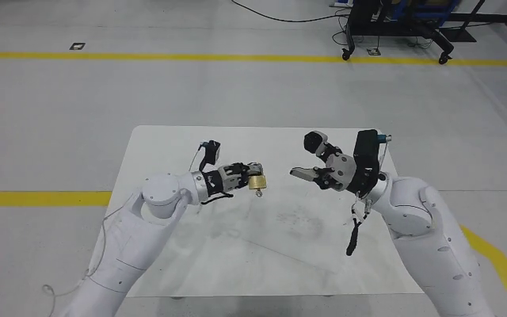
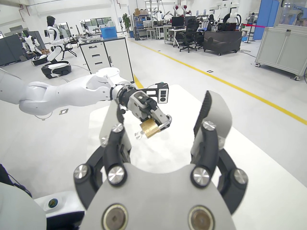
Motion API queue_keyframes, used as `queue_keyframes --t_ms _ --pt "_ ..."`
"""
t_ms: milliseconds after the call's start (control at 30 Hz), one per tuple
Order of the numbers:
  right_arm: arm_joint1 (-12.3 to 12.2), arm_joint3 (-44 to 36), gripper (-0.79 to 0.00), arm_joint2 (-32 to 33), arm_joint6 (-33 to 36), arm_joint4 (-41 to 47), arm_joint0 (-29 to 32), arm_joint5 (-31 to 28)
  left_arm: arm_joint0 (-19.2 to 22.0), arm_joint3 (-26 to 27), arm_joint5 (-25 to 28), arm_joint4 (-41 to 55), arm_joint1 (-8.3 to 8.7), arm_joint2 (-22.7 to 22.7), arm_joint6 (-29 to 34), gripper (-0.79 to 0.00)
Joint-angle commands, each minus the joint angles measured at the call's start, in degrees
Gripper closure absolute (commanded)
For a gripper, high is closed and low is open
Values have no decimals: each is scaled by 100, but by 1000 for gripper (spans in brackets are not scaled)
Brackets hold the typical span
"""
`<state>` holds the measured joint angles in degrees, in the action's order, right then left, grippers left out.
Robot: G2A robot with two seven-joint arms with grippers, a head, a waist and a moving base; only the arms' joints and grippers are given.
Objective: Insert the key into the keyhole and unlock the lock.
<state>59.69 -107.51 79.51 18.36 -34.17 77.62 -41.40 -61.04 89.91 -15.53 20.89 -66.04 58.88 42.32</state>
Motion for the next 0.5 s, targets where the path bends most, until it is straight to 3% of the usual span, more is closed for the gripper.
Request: queue_keyframes --t_ms 0,233,467 --pt "1 2 -785 -15 3 -3 -7 5 62 79 -138 -404 -21 -251 -52 0" --pt "1 2 -785 -15 3 -3 -7 5 448 135 -1277 -2384 -80 -1235 -96 0" --pt "1 2 -785 -15 3 -3 -7 5 742 314 -2403 -3231 -150 -1802 296 0"
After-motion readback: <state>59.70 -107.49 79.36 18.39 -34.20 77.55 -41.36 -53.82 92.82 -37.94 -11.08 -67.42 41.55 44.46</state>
